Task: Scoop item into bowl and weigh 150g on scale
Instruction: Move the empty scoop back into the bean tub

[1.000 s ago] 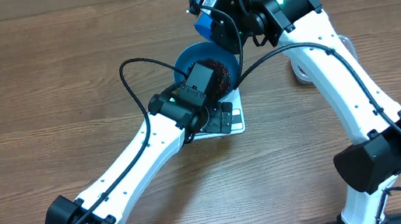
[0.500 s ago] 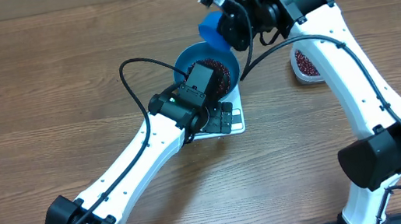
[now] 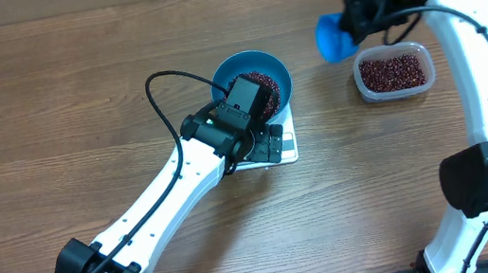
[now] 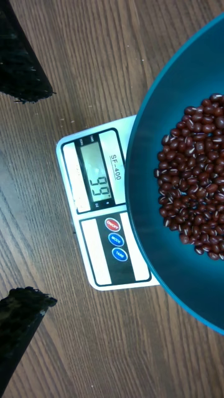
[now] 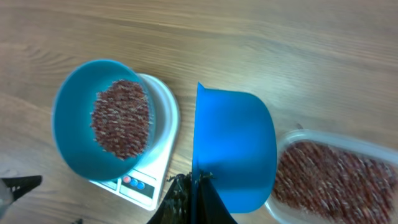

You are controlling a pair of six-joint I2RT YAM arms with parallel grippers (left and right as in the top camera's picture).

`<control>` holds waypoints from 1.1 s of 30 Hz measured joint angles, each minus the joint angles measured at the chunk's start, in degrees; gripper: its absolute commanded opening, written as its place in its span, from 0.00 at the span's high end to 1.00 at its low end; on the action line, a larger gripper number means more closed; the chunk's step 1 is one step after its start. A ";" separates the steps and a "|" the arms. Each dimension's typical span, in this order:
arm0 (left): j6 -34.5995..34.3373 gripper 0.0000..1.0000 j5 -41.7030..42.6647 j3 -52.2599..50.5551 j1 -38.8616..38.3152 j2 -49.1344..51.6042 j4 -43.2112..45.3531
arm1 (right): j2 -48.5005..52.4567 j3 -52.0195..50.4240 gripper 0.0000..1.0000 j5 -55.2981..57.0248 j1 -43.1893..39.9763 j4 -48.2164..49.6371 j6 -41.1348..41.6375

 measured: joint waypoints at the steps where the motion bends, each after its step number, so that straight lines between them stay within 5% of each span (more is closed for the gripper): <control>1: 0.00 0.01 0.00 0.00 0.00 0.00 0.00 | 0.00 0.00 0.96 -0.07 -1.18 -0.76 0.20; 9: 0.00 0.00 0.00 0.00 0.00 0.00 0.00 | -0.11 -1.86 0.96 5.20 -10.19 -1.68 0.79; 21: 0.00 0.00 0.00 0.00 0.02 0.00 0.00 | -0.11 -18.91 0.96 19.50 -10.80 11.10 0.85; 33: 0.00 0.00 0.00 0.00 0.02 0.00 0.00 | -1.40 -28.46 0.96 12.37 -8.35 18.58 3.06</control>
